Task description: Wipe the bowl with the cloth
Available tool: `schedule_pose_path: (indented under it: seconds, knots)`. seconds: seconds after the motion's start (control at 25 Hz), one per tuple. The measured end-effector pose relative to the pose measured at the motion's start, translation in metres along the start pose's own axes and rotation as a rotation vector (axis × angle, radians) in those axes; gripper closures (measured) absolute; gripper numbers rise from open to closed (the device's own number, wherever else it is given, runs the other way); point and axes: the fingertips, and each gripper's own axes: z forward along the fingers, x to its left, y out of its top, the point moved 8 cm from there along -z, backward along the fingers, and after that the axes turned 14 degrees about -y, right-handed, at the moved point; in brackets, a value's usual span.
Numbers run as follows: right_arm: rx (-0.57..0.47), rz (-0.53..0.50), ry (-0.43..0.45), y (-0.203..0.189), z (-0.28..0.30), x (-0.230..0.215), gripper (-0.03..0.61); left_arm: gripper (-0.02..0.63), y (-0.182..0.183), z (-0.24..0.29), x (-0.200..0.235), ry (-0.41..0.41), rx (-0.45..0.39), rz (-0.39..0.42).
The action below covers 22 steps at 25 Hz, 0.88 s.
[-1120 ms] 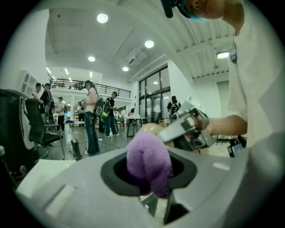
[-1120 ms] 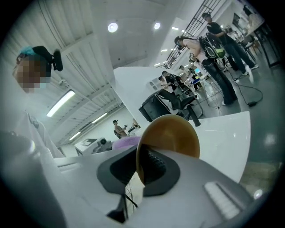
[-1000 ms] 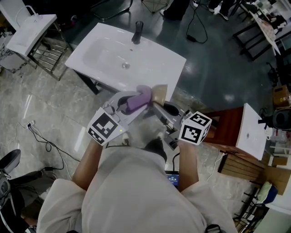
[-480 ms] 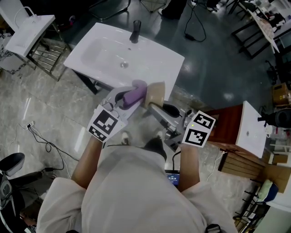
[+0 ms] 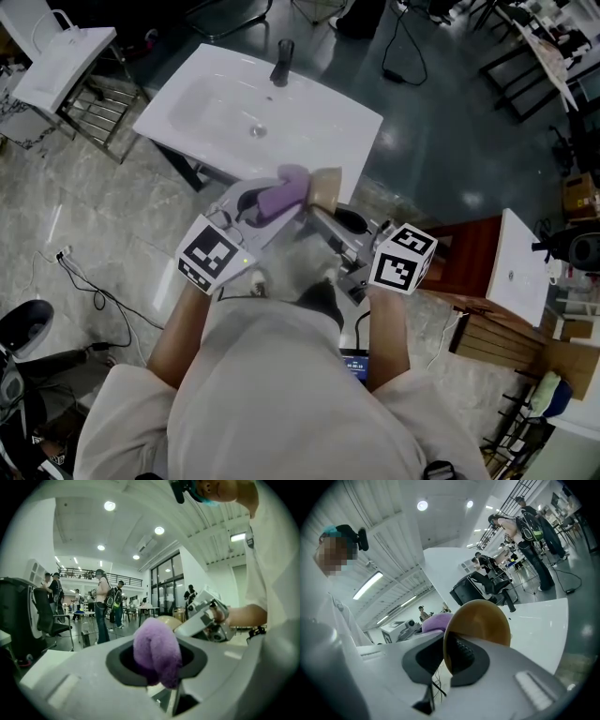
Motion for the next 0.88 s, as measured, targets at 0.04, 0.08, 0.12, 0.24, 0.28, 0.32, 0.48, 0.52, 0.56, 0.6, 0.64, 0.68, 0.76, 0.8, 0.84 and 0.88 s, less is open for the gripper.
schedule_pose_path:
  seconds: [0.04,0.08,0.12,0.24,0.28,0.32,0.48,0.52,0.56,0.6,0.64,0.68,0.76,0.8,0.84,0.88]
  knots:
    - [0.009,-0.008,0.005,-0.002,0.0,0.002,0.565,0.499,0.0,-0.001,0.001,0.01,-0.002,-0.002]
    - [0.016,-0.016,0.013,-0.004,0.0,0.005,0.565,0.499,0.0,-0.002,0.003,0.021,-0.003,-0.004]
    - [0.02,-0.023,0.022,-0.004,-0.001,0.007,0.565,0.499,0.0,-0.002,0.004,0.03,-0.003,-0.007]
    - [0.02,-0.036,0.05,-0.001,-0.002,0.015,0.565,0.499,-0.002,-0.001,0.011,0.053,0.007,-0.017]
    - [0.015,-0.036,0.057,0.001,-0.002,0.017,0.565,0.499,-0.003,-0.001,0.014,0.056,0.016,-0.017]
    - [0.008,-0.036,0.064,0.003,-0.002,0.019,0.565,0.499,-0.005,0.0,0.016,0.055,0.027,-0.017]
    - [-0.016,-0.043,0.062,0.013,-0.004,0.022,0.565,0.499,-0.012,0.004,0.015,0.028,0.051,-0.025]
    - [-0.019,-0.043,0.058,0.014,-0.005,0.021,0.565,0.499,-0.014,0.005,0.014,0.02,0.053,-0.031]
    - [-0.021,-0.04,0.053,0.016,-0.004,0.019,0.565,0.499,-0.015,0.006,0.013,0.012,0.055,-0.036]
    - [-0.024,-0.034,0.047,0.017,-0.004,0.016,0.565,0.499,-0.017,0.008,0.012,0.003,0.057,-0.042]
    - [-0.027,-0.027,0.039,0.017,-0.003,0.014,0.565,0.499,-0.018,0.008,0.011,-0.006,0.057,-0.048]
    - [-0.031,-0.018,0.03,0.017,-0.003,0.011,0.565,0.499,-0.019,0.009,0.009,-0.014,0.054,-0.054]
    - [-0.03,-0.003,0.009,0.015,-0.002,0.005,0.565,0.499,-0.018,0.009,0.004,-0.028,0.042,-0.065]
    - [-0.025,0.0,-0.001,0.013,-0.001,0.002,0.565,0.499,-0.018,0.009,0.002,-0.031,0.037,-0.07]
    - [-0.017,0.001,-0.01,0.011,-0.001,-0.001,0.565,0.499,-0.016,0.009,0.001,-0.03,0.034,-0.072]
    - [-0.009,0.001,-0.017,0.008,0.0,-0.002,0.565,0.499,-0.015,0.01,0.001,-0.027,0.032,-0.072]
